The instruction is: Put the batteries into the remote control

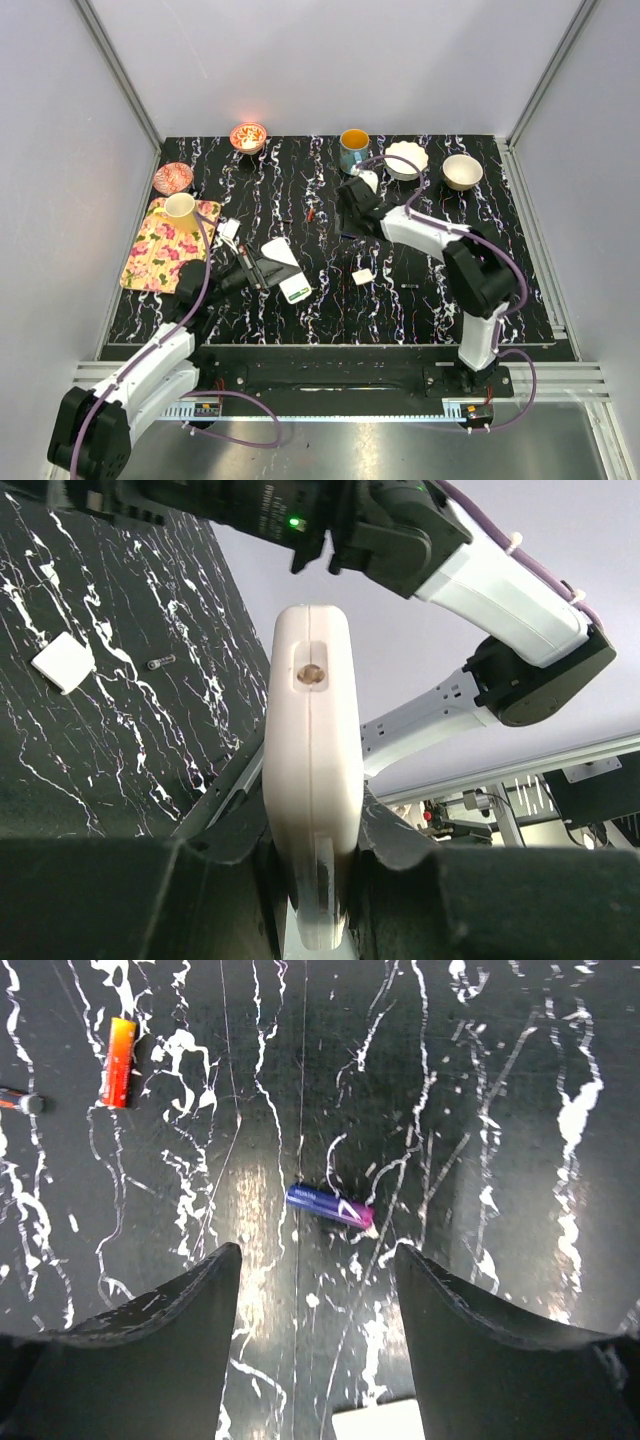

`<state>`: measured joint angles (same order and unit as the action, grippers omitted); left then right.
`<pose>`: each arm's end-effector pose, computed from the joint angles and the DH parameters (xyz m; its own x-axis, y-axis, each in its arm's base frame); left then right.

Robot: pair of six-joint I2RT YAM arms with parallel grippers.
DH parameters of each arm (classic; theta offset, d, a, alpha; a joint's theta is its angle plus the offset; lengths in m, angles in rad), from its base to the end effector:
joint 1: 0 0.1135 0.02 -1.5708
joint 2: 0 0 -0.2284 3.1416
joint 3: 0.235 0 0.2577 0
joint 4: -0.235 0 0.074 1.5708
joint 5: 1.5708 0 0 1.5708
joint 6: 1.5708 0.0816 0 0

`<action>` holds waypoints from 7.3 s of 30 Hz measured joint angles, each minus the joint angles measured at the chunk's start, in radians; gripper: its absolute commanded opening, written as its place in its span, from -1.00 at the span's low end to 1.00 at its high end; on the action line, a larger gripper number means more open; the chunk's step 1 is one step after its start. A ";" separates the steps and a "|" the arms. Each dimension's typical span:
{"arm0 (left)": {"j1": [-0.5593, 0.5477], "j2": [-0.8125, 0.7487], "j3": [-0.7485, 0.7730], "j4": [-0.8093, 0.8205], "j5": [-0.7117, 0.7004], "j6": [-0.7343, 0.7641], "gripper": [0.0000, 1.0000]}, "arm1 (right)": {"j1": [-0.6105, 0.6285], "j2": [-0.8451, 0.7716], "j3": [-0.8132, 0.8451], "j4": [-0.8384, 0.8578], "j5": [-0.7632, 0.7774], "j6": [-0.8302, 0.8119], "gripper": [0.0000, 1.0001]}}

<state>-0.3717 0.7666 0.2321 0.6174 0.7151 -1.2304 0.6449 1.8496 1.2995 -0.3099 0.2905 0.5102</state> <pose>0.2013 -0.1359 0.2071 -0.8066 -0.4494 -0.3839 0.3675 0.1273 -0.9213 0.3554 0.2381 0.1379 -0.7368 0.0313 -0.6754 -0.0765 0.9887 0.1292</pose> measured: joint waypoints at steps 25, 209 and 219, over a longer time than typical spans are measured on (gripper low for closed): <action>0.016 -0.130 0.006 -0.241 -0.073 0.087 -1.00 | -0.001 0.555 0.736 -0.180 -0.149 0.031 0.08; 0.016 -0.178 -0.047 -0.266 -0.083 0.080 -1.00 | 0.106 0.130 0.042 -0.250 0.092 0.297 0.24; 0.016 -0.192 -0.059 -0.265 -0.083 0.079 -1.00 | 0.108 0.131 0.043 -0.262 0.092 0.311 0.02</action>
<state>-0.3557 0.5747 0.1730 0.3527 0.6323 -1.1515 0.7528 1.9804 1.3426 -0.5720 0.3820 0.8207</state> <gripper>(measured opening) 0.252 0.545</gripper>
